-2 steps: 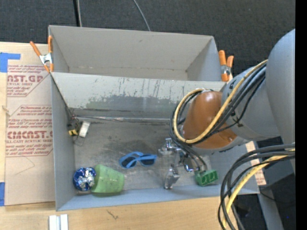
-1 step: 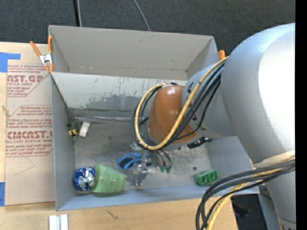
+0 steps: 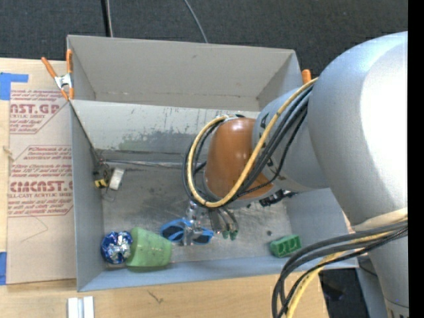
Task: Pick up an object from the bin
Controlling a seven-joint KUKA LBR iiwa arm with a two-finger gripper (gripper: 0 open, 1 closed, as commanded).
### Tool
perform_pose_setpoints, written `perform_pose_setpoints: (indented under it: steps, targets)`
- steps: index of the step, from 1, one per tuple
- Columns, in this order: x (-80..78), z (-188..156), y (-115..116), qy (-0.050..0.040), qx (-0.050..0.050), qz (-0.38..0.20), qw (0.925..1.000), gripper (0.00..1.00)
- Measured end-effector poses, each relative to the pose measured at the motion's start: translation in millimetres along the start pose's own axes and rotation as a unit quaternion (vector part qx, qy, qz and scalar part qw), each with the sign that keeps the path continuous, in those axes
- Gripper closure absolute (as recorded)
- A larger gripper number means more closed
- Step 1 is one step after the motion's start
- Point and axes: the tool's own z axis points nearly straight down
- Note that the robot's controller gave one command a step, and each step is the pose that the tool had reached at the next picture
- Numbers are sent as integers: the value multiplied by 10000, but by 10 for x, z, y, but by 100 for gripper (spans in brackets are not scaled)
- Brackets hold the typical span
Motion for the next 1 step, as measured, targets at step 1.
perform_pose_setpoints:
  steps: [1]
  targets:
    - [40,-1382,244,-37,-3,-227,9997,100]
